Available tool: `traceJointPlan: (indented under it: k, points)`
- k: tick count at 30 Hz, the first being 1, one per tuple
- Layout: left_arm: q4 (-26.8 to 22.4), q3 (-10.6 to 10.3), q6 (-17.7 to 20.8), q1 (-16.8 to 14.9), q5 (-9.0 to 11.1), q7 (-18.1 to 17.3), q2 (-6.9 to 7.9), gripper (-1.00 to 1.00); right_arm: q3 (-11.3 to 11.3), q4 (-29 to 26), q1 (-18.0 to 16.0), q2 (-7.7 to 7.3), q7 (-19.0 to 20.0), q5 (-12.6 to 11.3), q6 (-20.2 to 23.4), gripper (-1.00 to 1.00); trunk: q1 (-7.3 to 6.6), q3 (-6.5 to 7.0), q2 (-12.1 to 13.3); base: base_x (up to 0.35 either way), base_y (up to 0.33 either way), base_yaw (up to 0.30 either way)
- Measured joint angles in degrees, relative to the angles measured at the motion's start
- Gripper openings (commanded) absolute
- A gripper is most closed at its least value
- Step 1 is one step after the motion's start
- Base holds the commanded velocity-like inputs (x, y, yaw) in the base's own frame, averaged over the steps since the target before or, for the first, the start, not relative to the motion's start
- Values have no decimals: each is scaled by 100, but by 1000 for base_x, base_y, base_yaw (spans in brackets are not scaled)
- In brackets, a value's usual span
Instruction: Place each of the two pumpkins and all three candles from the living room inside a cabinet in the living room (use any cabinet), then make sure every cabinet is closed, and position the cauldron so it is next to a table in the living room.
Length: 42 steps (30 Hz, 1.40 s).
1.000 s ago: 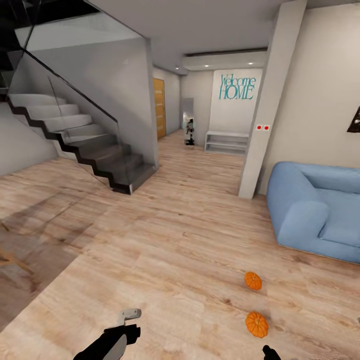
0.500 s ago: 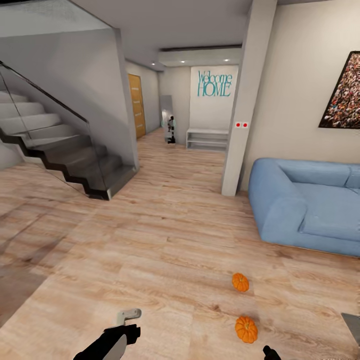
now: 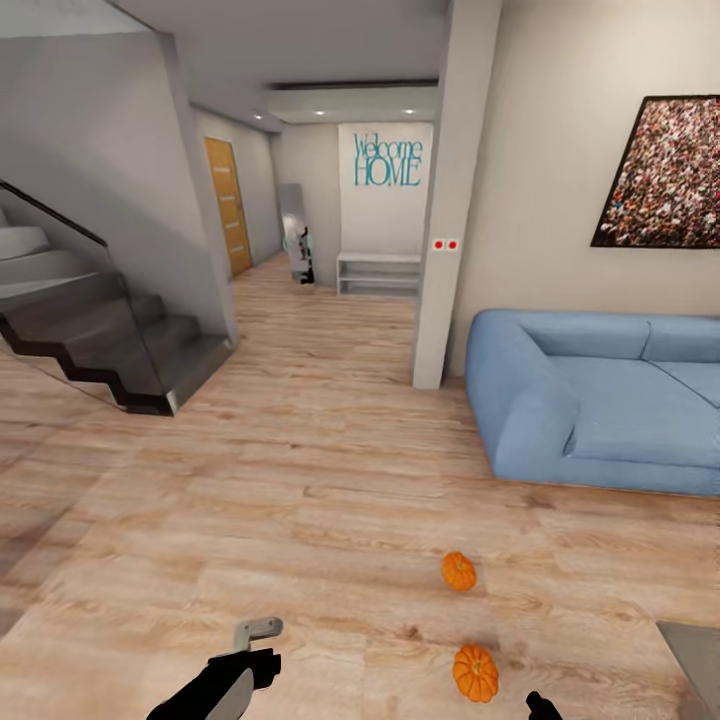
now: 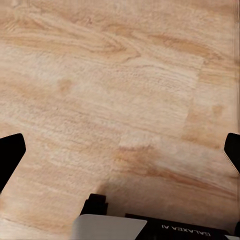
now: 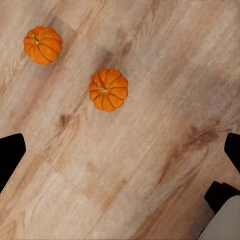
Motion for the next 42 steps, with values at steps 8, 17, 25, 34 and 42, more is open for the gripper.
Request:
traceJointPlan:
  k: [8,17,25,34,42]
  points:
    - [0,0,0,0,0,-2,0,100,0,2,0,0,-1,0,0,100,0,-51,0,263,-25,-222]
    - [0,-2,0,0,0,-2,0,100,0,3,-1,0,-1,0,-1,100,0,-108,0,254,-100,-221]
    - [0,-1,0,0,0,0,0,100,1,2,0,2,-1,0,0,100,0,-162,0,251,-58,-205]
    - [-2,1,1,1,4,3,1,100,2,-6,-1,9,6,16,-7,100,1,-231,0,248,53,-121]
    - [-2,2,1,1,7,4,1,100,3,-6,-1,12,7,25,-12,100,0,-266,-1,237,52,-5]
